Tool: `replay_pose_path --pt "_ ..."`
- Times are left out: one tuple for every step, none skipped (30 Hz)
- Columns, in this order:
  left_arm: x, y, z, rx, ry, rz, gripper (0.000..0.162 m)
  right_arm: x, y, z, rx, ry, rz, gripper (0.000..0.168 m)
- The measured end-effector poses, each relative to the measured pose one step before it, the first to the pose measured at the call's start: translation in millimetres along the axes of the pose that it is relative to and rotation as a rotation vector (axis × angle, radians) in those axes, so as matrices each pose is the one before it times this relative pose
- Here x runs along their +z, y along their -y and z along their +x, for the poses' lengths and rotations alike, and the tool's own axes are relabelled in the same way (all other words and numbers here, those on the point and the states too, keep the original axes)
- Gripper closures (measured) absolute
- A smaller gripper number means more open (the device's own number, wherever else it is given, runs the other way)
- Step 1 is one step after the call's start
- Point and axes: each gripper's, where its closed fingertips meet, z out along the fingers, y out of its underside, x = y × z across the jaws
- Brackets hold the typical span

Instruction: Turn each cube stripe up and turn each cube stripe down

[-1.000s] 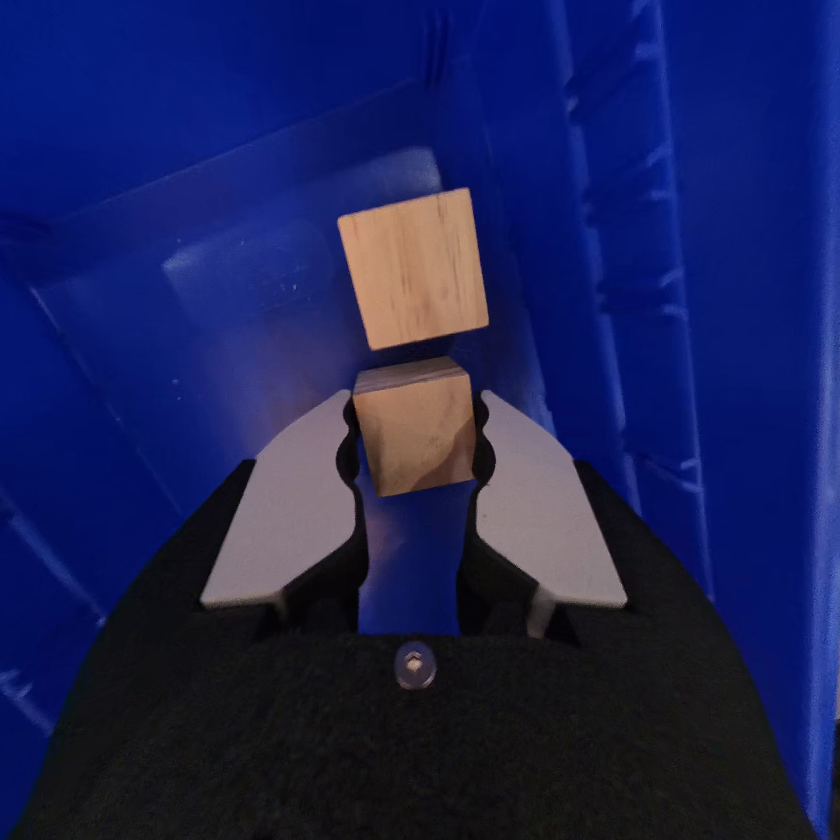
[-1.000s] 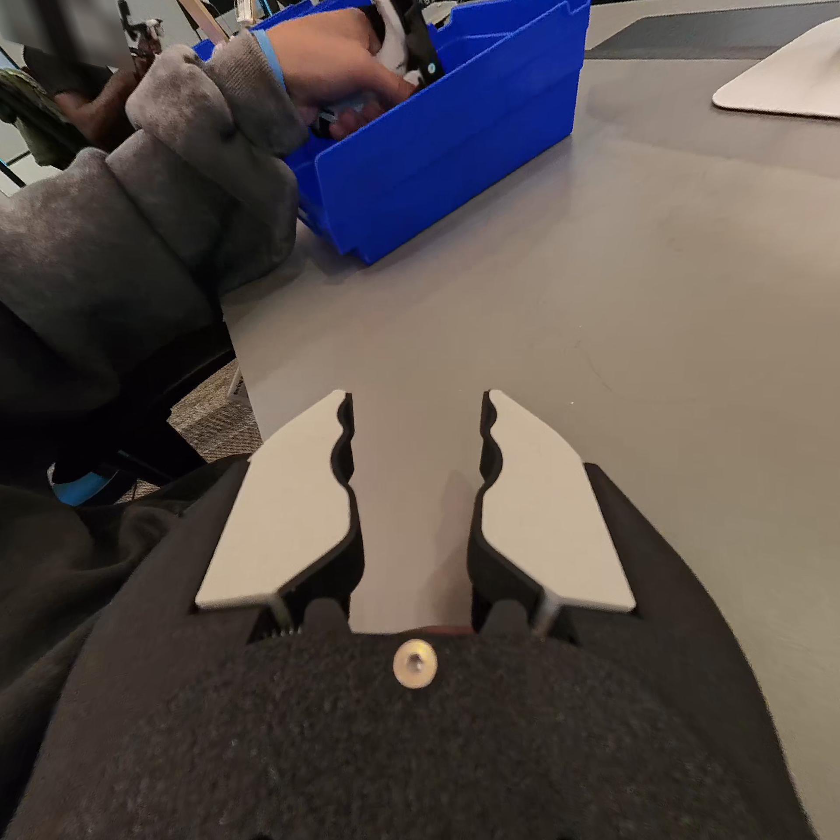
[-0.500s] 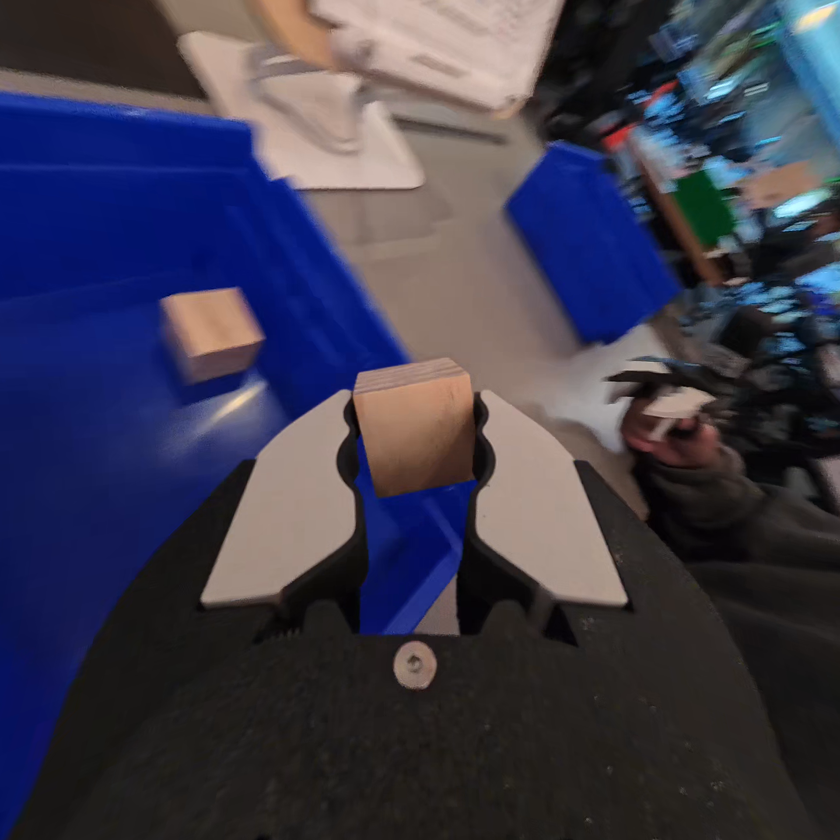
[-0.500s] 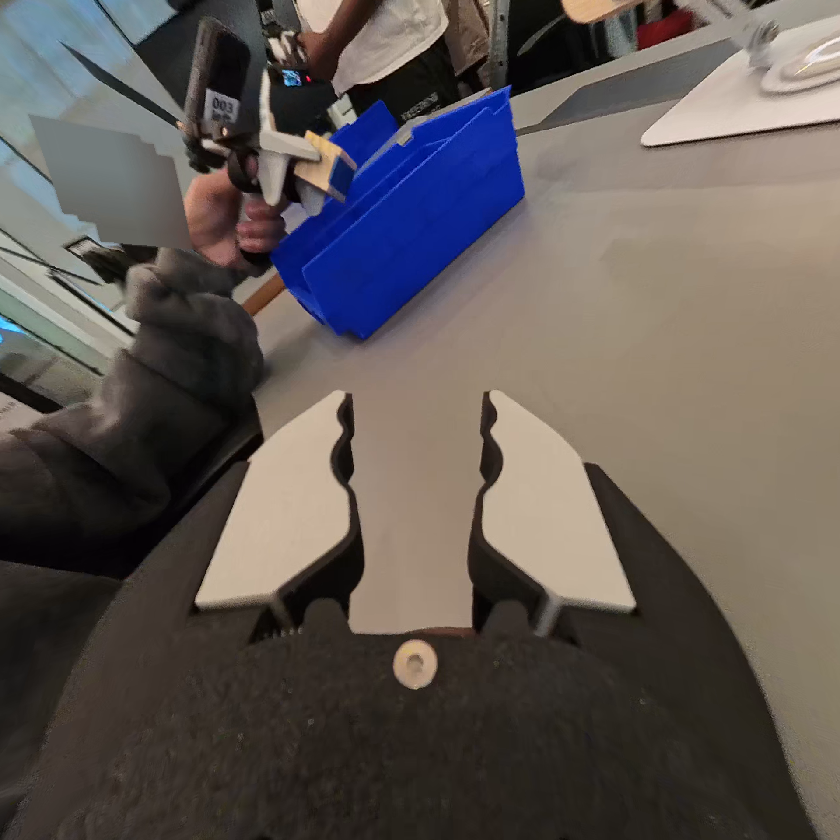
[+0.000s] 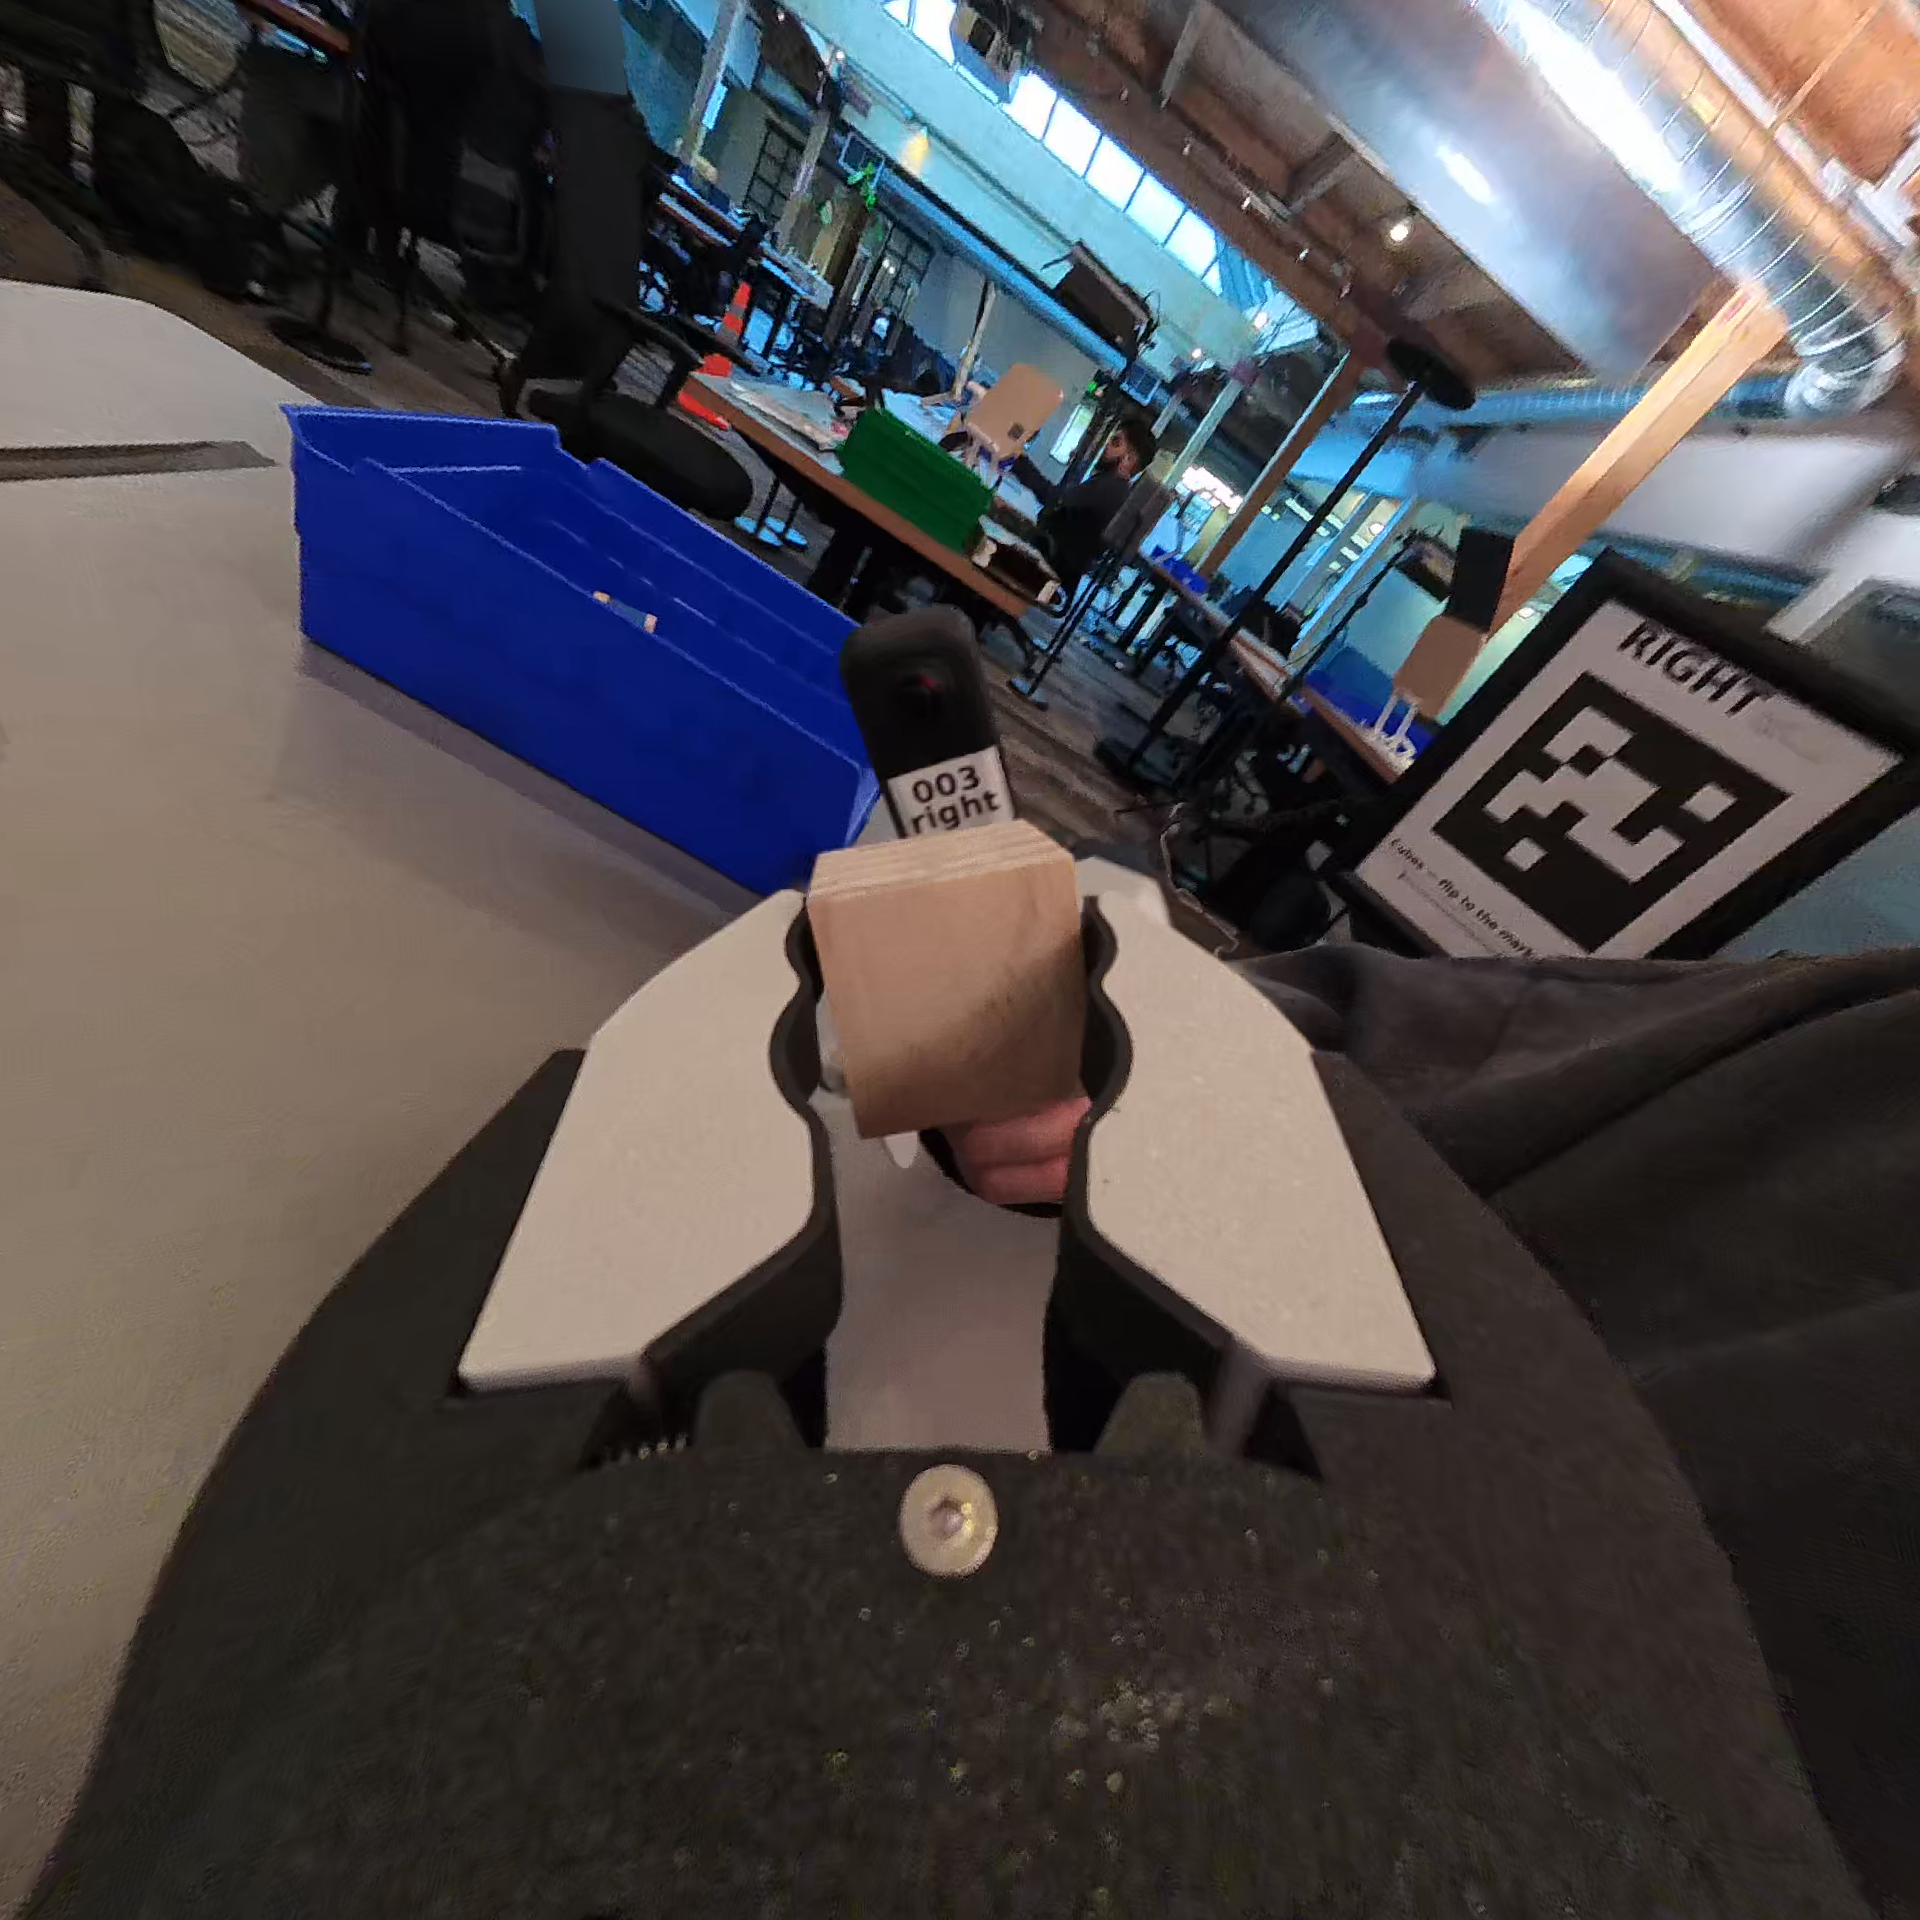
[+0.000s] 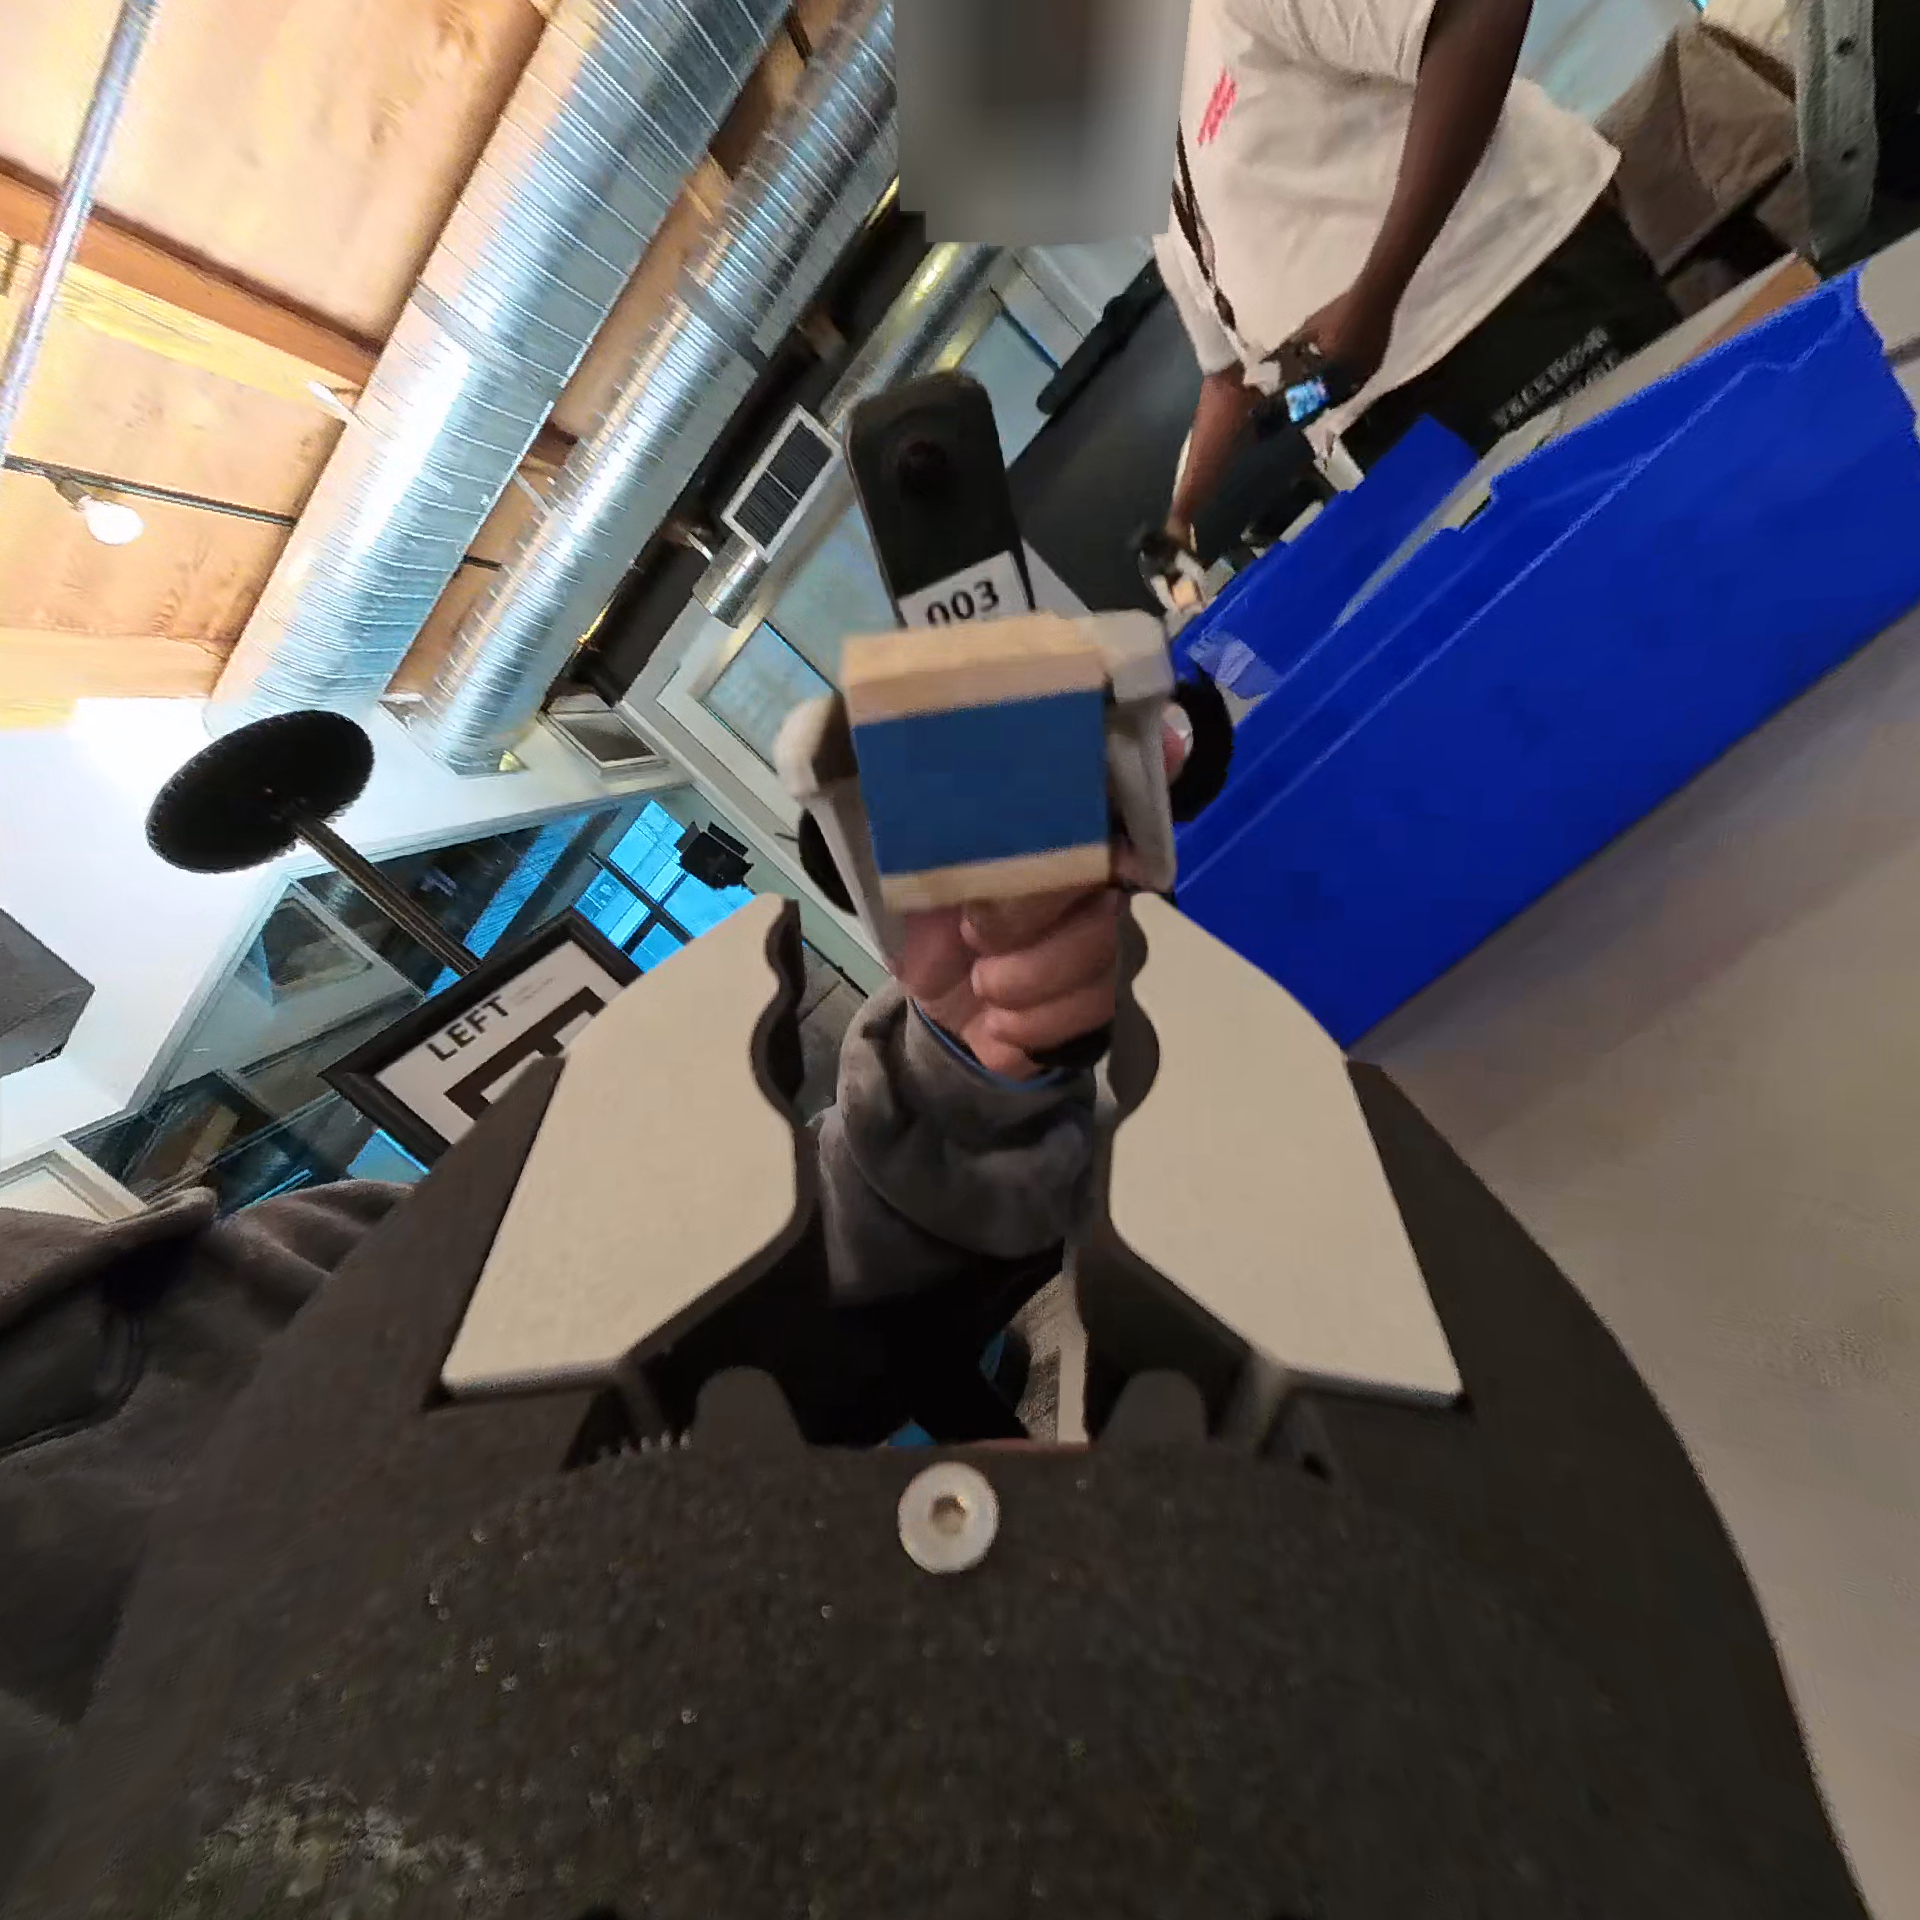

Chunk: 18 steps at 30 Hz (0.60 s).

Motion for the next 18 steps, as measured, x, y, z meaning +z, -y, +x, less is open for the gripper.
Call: replay_pose_path --pt "2.62 -1.38 0.18 0.0010 0.0016 0.0033 0.116 -0.82 1.41 -1.46 -0.0079 -0.0030 0.0017 0.111" --pt "0.95 1.71 1.40 -0.0070 -0.0110 0.0243 0.116 -0.88 -0.10 0.66 -0.0133 -0.0113 -0.0055 0.114" --pt "1.69 -0.45 2.75 -0.0113 -0.0266 0.0062 0.116 -0.54 -0.08 1.43 -0.0106 -0.0125 -0.0013 0.114" --pt "2.90 -4.17 0.85 -0.0111 -0.0174 -0.0208 0.116 -0.53 0.32 0.41 -0.0042 -0.0012 0.0038 0.115" --pt "3.00 -3.81 -1.85 0.0033 0.0071 -0.0118 0.116 -0.35 1.32 0.21 0.0049 0.0039 0.0126 0.116" --pt "2.77 -1.52 0.05 0.0105 -0.0022 0.0088 0.116 -0.18 0.30 0.78 0.0129 0.0031 0.0074 0.115" --pt "3.13 -1.84 2.42 -0.0008 -0.0191 0.0051 0.116 -0.11 -1.07 -0.06 0.0127 0.0111 -0.0025 0.118" --pt "2.49 -1.11 1.27 -0.0100 -0.0110 0.0055 0.117 -0.92 -2.15 0.51 0.0077 0.0062 -0.0114 0.121" --pt "1.46 -0.58 -1.19 -0.0052 0.0057 0.0055 0.117 -1.91 0.45 0.99 -0.0104 -0.0060 0.0049 0.122" --pt "1.25 -1.42 -0.76 0.0051 0.0049 -0.0040 0.117 -2.15 -0.37 1.11 -0.0159 -0.0123 -0.0088 0.122" --pt "1.05 -1.39 -0.05 0.0098 0.0050 -0.0050 0.117 -1.98 -0.49 0.08 -0.0088 -0.0090 -0.0159 0.122" --pt "0.10 -0.66 0.75 0.0053 0.0073 -0.0033 0.116 -1.96 0.09 0.04 -0.0133 -0.0089 -0.0106 0.122" --pt "-2.26 2.63 2.94 -0.0010 0.0018 0.0141 0.108 -2.76 1.67 0.47 -0.0112 -0.0122 0.0034 0.122" --pt "-4.53 5.01 4.21 -0.0024 0.0041 0.0295 0.089 -4.04 2.66 0.29 -0.0038 -0.0089 0.0116 0.123" --pt "-6.33 3.18 1.24 0.0026 0.0338 0.0163 0.079 -4.67 2.55 0.12 -0.0031 -0.0072 0.0096 0.123" --pt "-7.36 -0.24 -2.80 0.0145 0.0671 0.0007 0.078 -5.14 1.64 0.78 -0.0090 -0.0152 0.0002 0.122" --pt "-7.46 -3.12 -3.44 0.0344 0.0741 -0.0042 0.076 -5.69 0.98 0.97 -0.0180 -0.0230 -0.0048 0.122" --pt "-6.84 -6.94 -7.06 0.0410 0.0986 -0.0144 0.077 -5.83 1.22 0.88 -0.0313 -0.0281 -0.0014 0.122"
